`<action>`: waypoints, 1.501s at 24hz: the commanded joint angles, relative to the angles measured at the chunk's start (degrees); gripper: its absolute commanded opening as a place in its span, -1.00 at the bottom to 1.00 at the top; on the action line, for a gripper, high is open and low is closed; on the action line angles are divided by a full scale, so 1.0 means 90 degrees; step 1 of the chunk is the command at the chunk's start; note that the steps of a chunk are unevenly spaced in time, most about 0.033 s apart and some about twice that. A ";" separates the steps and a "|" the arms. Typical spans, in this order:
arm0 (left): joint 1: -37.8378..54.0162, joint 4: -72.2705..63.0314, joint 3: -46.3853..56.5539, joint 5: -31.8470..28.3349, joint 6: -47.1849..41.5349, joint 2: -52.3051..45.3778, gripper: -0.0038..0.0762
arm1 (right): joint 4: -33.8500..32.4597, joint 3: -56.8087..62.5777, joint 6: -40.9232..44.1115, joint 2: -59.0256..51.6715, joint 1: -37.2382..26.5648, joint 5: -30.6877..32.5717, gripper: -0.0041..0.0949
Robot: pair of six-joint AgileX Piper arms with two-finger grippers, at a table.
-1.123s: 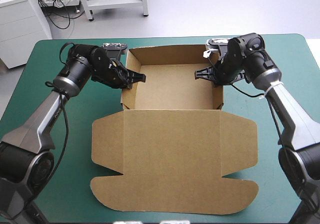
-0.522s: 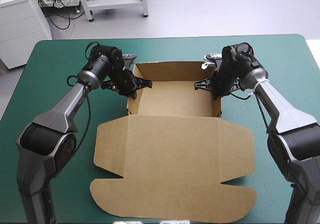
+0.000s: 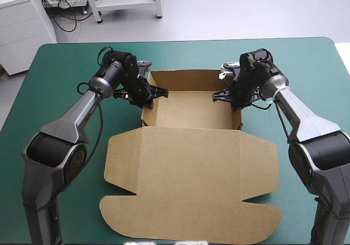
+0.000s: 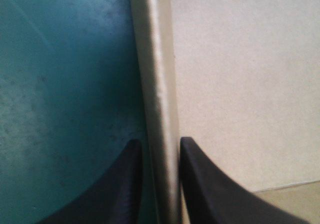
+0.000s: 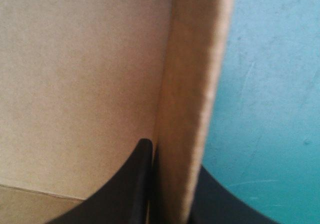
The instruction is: Fold the box
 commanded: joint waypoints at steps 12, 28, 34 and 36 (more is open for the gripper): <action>0.0009 0.0450 -0.0363 0.0344 0.0002 -0.0348 0.37 | 0.0012 -0.0177 -0.0013 -0.0347 0.0009 0.0197 0.87; 0.0121 0.0833 -0.2300 0.0355 0.0889 -0.1978 -0.98 | 0.0164 -0.0913 -0.0074 -0.2179 -0.0442 0.0209 0.87; 0.0121 0.0928 -0.1080 0.0355 0.0999 -0.3247 -0.98 | 0.0203 -0.0913 -0.0190 -0.2813 -0.0418 0.0209 0.85; 0.0121 0.0928 -0.0473 0.0355 0.1060 -0.3763 -0.98 | 0.0203 -0.0913 -0.0190 -0.2894 -0.0418 0.0200 0.85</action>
